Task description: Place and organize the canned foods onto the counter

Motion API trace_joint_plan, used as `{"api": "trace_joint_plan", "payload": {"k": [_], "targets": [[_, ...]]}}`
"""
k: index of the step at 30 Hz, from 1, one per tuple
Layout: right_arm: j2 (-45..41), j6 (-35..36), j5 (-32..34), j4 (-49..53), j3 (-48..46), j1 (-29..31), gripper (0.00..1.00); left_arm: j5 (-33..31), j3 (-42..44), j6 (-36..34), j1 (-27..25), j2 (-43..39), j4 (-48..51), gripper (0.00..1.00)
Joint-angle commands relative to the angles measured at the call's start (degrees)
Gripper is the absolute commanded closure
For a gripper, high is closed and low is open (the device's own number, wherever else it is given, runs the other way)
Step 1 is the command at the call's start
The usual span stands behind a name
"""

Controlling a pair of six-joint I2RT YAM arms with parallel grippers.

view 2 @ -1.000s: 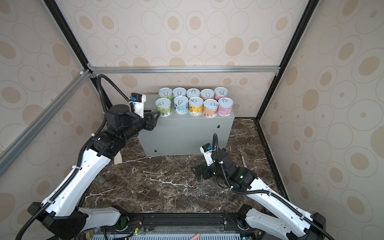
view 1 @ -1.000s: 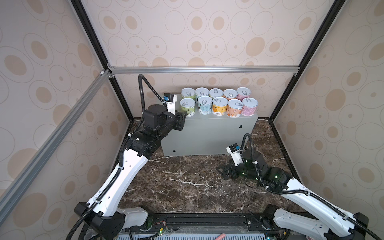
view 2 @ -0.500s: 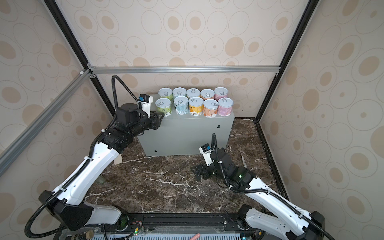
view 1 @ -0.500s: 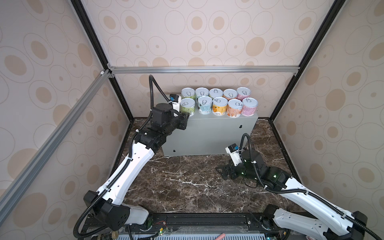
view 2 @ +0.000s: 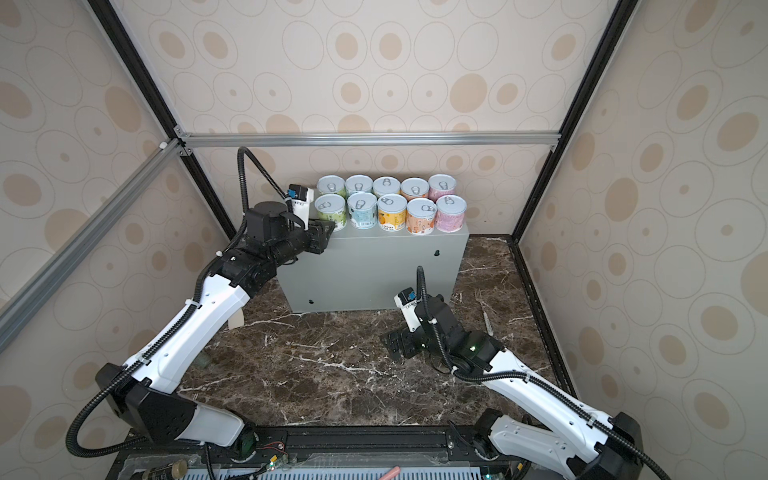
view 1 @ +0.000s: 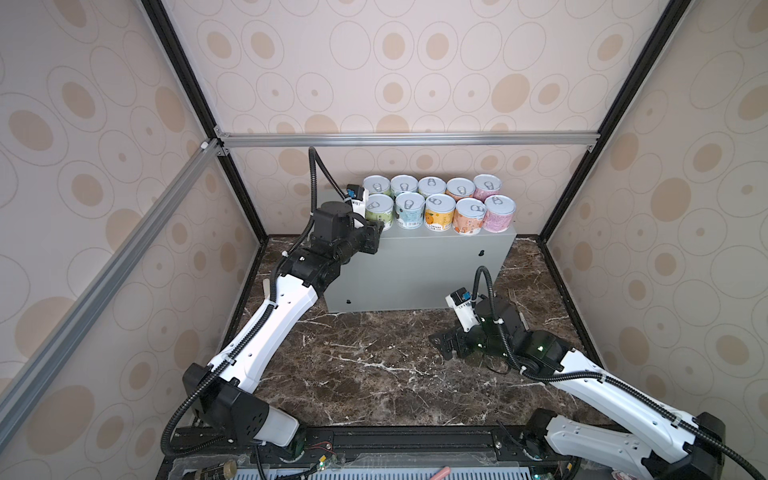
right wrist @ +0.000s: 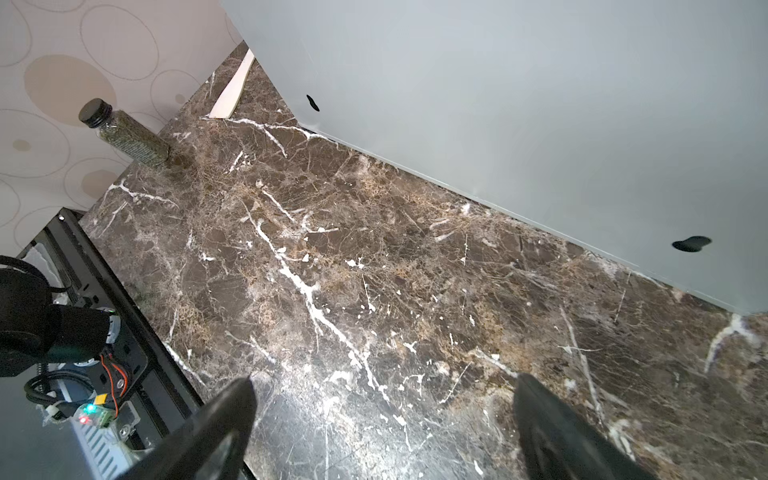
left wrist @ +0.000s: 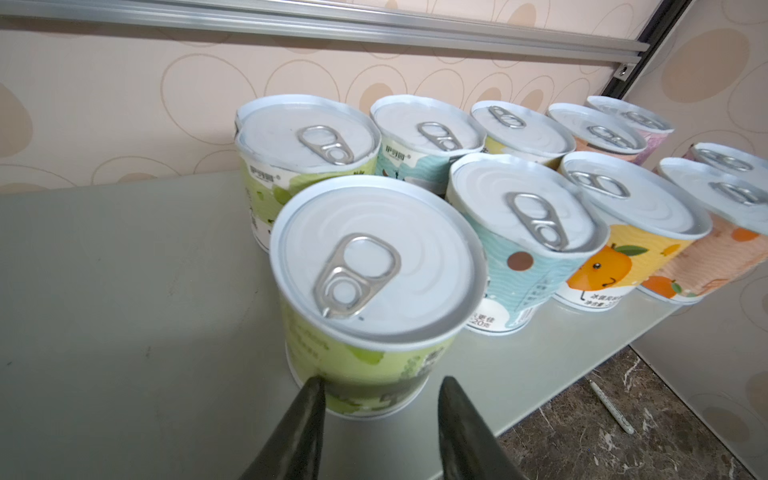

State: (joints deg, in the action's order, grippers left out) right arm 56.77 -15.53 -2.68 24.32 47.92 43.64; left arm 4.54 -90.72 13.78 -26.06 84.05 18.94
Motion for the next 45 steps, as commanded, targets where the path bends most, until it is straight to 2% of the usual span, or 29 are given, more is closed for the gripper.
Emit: {"api": "trace_joint_plan", "payload": {"k": [1,16,26,32,39,42,45], "targets": [[0.4,1.1,1.0,-0.5,-0.8,-0.2,0.01,1.2,-3.3,-0.8,0.6,0.7,-1.4,0.56],[0.5,1.3,1.5,0.1,0.2,-0.4,0.01,0.8,-3.8,-1.3,0.8,0.4,-1.2,0.55],[-2.1,1.2,3.8,1.8,1.7,-0.4,0.01,-1.1,-2.3,-1.1,0.8,-5.2,0.4,0.41],[-7.1,1.1,8.8,3.6,0.8,-0.4,0.01,-2.8,4.1,-0.7,0.8,-11.3,0.3,0.28],[-14.0,1.3,15.9,6.1,-1.2,-0.4,0.01,-7.4,16.8,-0.2,0.9,-20.4,-0.6,0.06],[-15.8,0.5,19.9,6.2,-3.4,-0.4,0.01,-9.8,22.6,0.2,0.9,-23.8,-1.4,0.02],[-17.3,0.1,25.1,5.7,-6.1,-0.4,0.01,-15.4,29.5,1.0,1.0,-26.9,-2.8,0.01]]}}
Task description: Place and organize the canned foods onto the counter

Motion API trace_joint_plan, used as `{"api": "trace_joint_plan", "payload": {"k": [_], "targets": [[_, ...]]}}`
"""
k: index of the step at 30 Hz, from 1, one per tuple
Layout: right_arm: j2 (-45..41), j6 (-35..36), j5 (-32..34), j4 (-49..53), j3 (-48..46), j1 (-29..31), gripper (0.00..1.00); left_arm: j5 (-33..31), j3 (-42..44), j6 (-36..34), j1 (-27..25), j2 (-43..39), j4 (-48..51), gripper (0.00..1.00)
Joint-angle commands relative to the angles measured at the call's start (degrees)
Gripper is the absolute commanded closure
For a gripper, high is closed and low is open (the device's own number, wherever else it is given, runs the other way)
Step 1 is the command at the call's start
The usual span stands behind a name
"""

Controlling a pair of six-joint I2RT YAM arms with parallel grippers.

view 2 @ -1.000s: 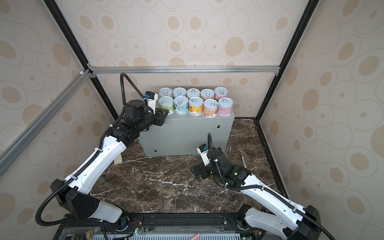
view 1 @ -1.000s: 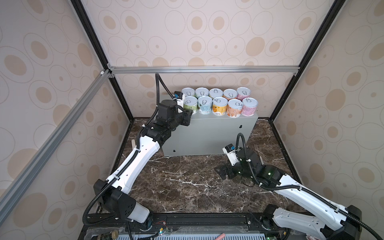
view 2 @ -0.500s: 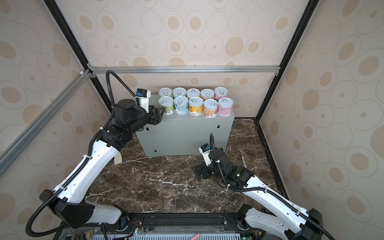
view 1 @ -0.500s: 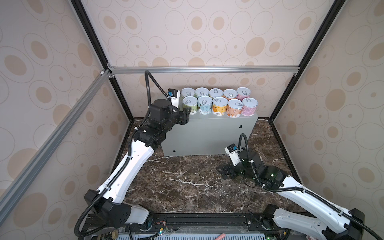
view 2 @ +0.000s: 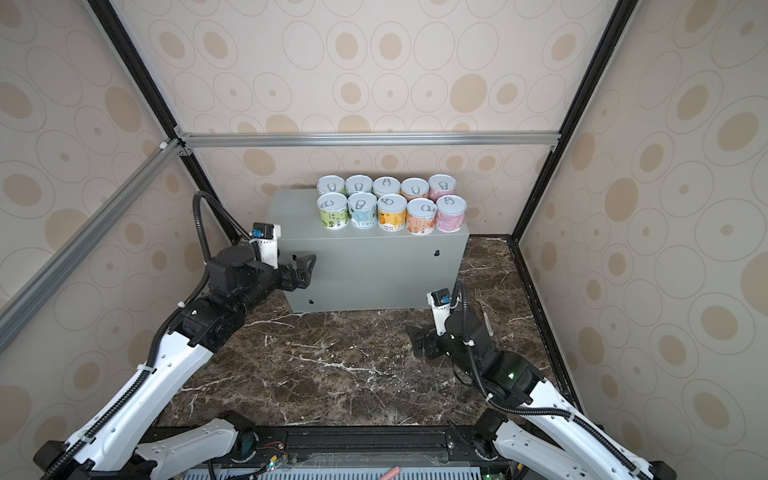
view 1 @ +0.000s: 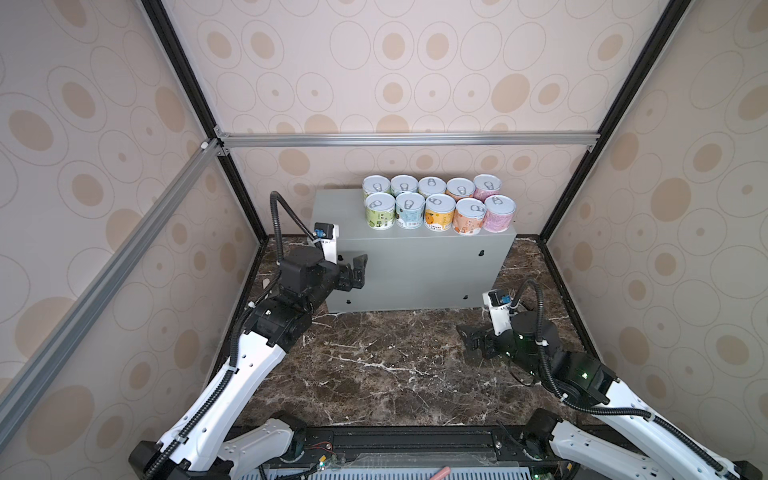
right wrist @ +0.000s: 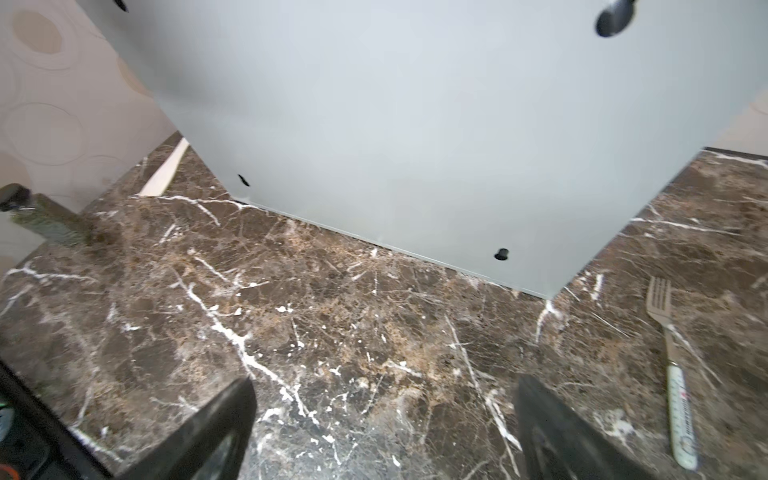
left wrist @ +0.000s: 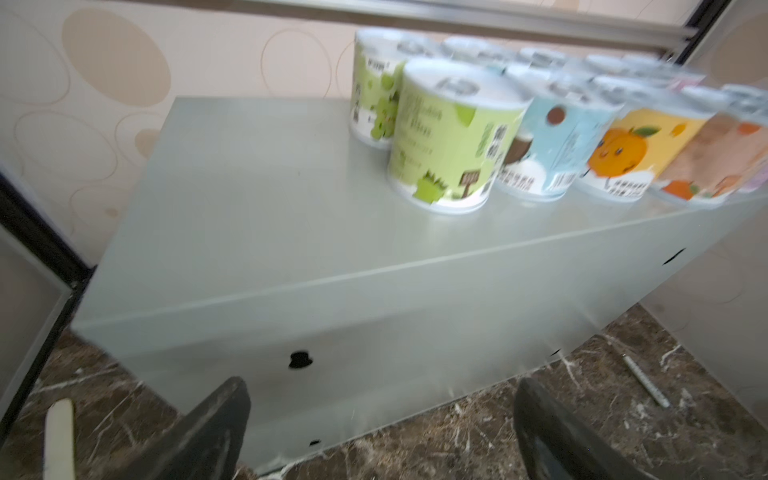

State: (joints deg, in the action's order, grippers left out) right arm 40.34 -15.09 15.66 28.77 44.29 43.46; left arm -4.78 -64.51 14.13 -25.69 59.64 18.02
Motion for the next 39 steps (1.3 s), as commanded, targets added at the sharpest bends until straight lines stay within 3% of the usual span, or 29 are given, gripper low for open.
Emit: {"api": "trace_joint_plan", "payload": {"k": [1,7,10,18,20,23,29,39], "targets": [[-1.3,-0.4,8.9,0.7,-3.7,-0.2,0.01,-8.5,5.9,0.9,0.6,-3.6,-3.0,0.01],[-6.4,1.1,16.6,-10.4,-13.8,-0.2,0.01,-18.3,23.6,-1.2,0.7,-10.4,-15.1,0.01],[-8.2,2.1,19.1,-16.8,-18.2,-0.2,0.01,-19.2,31.0,-1.2,0.7,-14.0,-22.3,0.01],[-8.5,2.9,24.2,-16.3,-16.4,-0.3,0.01,-18.3,30.1,-3.1,0.7,-11.2,-22.9,0.01],[-9.0,5.7,21.3,-16.5,-14.0,-0.3,0.01,-17.1,29.4,-3.6,0.8,-10.9,-23.3,0.01],[-7.3,8.5,17.4,-15.6,-8.3,-0.4,0.08,-14.8,29.4,-3.6,0.8,-11.0,-24.3,0.01],[3.1,11.7,12.9,-13.2,6.4,-2.8,0.25,-11.5,28.6,-2.9,0.8,-12.0,-24.1,0.01],[22.8,7.1,-8.2,-9.9,27.4,-16.6,0.29,-8.1,31.5,-2.7,0.8,-14.5,-24.4,0.01]]}}
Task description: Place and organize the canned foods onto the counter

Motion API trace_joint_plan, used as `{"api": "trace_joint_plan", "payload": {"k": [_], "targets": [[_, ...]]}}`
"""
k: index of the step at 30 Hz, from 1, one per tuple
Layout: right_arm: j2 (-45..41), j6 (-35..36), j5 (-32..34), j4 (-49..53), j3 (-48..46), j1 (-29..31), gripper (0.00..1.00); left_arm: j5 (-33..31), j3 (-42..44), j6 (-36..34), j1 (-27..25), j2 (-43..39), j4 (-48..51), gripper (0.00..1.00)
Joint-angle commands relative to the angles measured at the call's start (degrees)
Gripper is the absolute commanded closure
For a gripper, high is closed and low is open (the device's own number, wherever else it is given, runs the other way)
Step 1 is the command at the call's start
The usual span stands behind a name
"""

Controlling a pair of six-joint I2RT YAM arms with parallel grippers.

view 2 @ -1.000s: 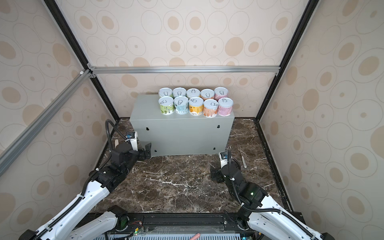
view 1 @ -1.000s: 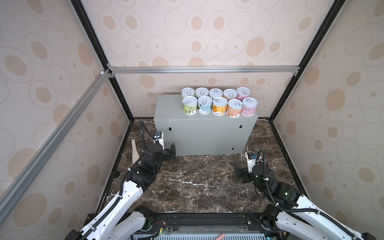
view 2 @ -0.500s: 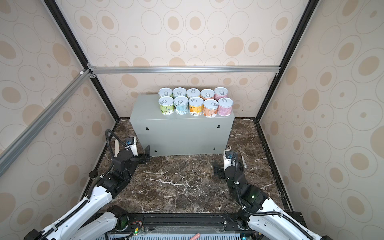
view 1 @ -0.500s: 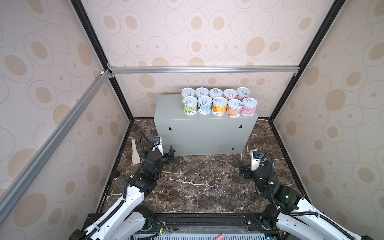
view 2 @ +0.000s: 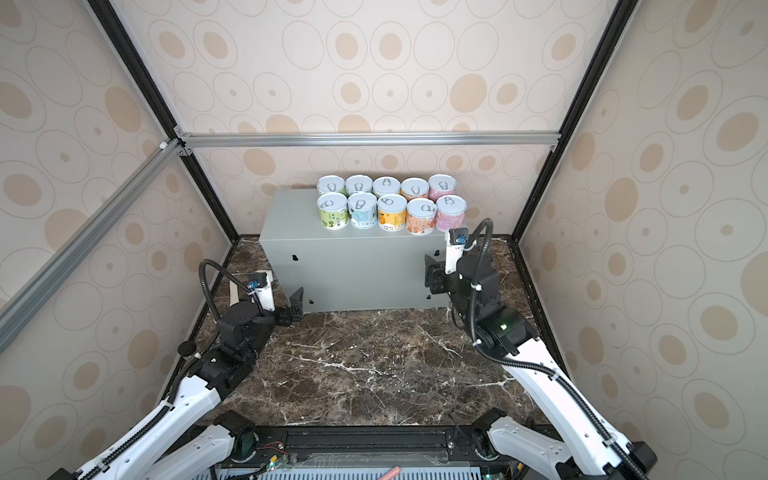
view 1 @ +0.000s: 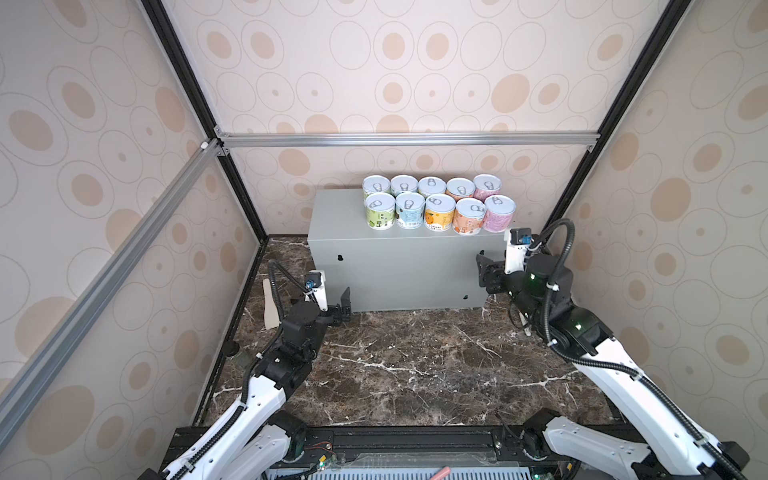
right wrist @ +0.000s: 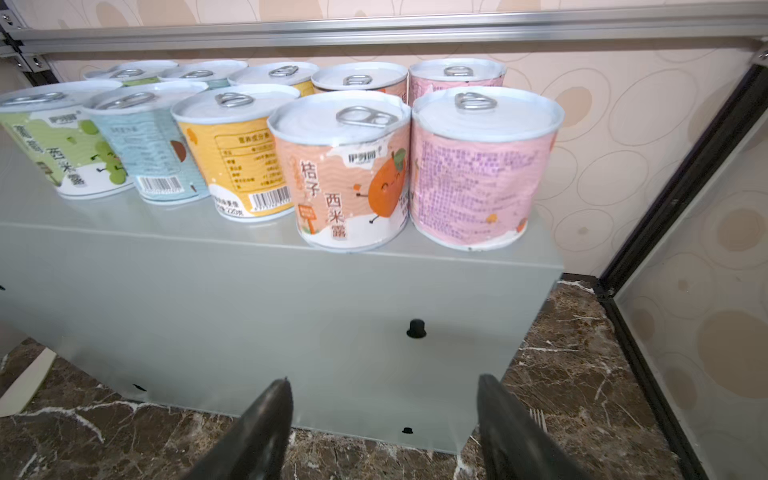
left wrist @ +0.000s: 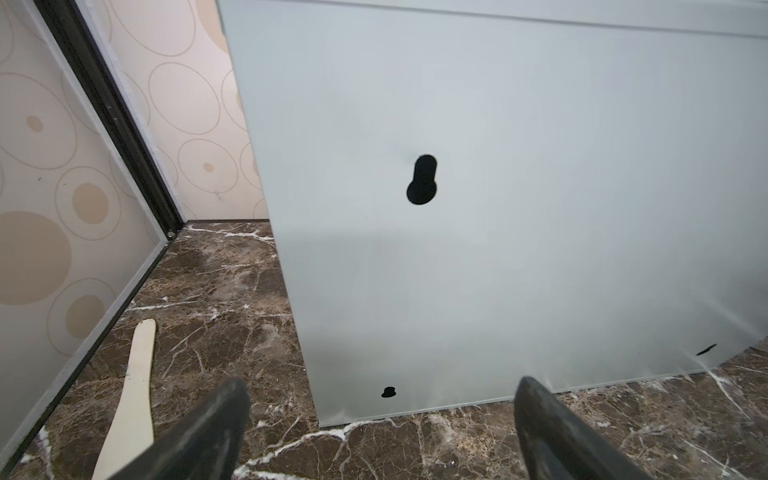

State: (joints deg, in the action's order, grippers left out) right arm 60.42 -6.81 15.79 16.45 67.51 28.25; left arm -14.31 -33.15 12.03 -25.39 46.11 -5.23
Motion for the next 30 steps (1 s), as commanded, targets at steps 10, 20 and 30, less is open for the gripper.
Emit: {"api": "trace_joint_plan", "payload": {"k": [10,20,30], "targets": [[12.6,-2.5,-16.2,6.0,15.6,-4.1,0.37,5.3,0.8,0.7,0.5,-1.0,-1.2,0.01],[15.8,-3.2,-17.2,4.7,18.0,-5.8,0.38,5.6,0.7,0.8,0.5,-1.0,-1.0,0.01],[18.4,-3.7,-19.3,4.3,20.1,-7.5,0.44,5.5,0.9,0.9,0.6,-0.7,-0.7,0.01]]}}
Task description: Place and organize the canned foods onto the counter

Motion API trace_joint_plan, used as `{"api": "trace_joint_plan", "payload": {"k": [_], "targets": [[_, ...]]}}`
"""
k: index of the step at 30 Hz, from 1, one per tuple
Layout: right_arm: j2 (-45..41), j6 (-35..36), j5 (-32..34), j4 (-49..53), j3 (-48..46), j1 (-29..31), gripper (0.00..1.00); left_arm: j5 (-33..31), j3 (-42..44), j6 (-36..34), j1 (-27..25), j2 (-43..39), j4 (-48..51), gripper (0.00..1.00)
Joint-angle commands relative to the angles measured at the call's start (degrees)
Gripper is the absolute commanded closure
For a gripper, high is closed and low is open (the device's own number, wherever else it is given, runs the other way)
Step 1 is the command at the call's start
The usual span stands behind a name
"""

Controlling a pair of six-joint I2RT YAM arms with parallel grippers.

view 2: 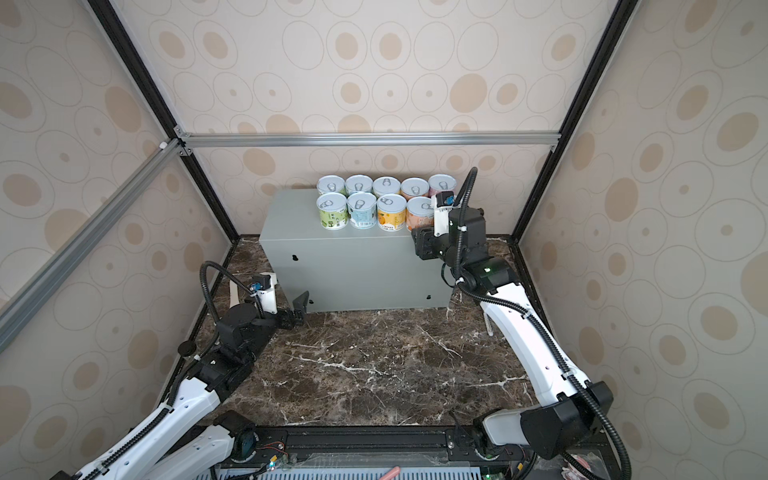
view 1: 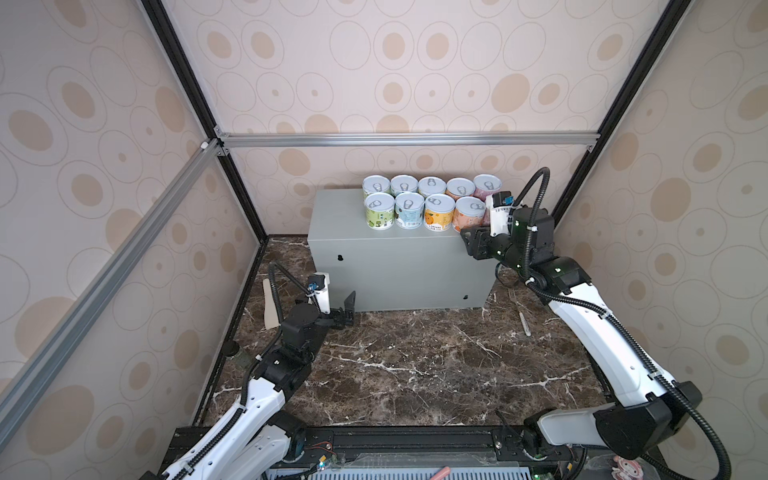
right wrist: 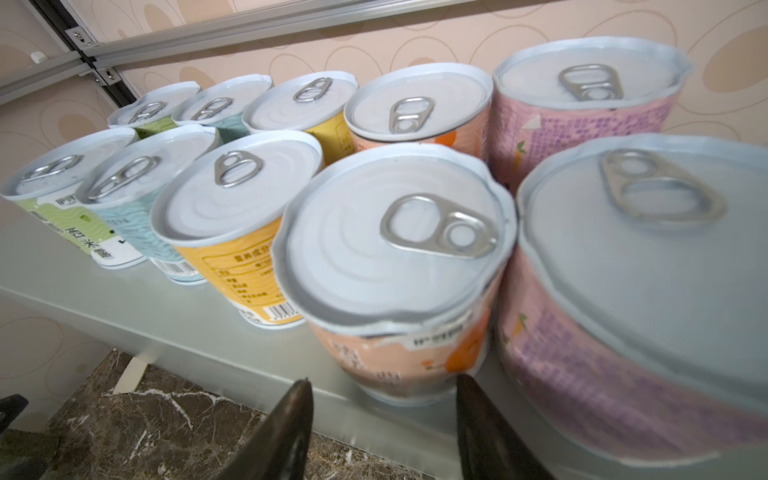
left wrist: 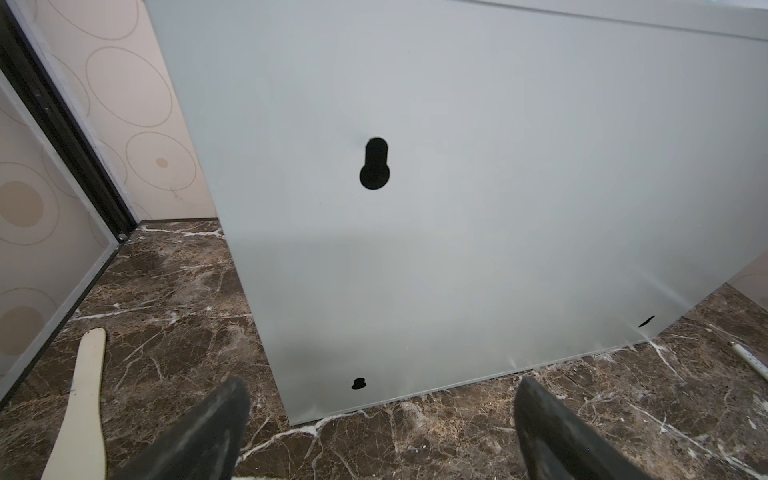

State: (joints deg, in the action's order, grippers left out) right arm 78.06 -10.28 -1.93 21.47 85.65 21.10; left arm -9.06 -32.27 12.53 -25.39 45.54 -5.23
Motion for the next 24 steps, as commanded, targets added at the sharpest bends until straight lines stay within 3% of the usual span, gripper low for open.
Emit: {"api": "trace_joint_plan", "payload": {"k": [1,15,24], "targets": [[0.9,-0.2,-1.7,-0.9,2.0,-0.4,0.44,0.3,0.1,0.4,0.6,-0.1,-0.7,0.01],[2.9,0.1,-3.3,-0.1,4.7,-0.9,0.44,0.0,0.2,0.4,0.8,0.4,-0.8,0.01],[-1.2,0.4,-3.2,1.7,5.1,-0.9,0.37,-1.5,0.4,0.1,0.8,0.2,-0.9,0.01]]}}
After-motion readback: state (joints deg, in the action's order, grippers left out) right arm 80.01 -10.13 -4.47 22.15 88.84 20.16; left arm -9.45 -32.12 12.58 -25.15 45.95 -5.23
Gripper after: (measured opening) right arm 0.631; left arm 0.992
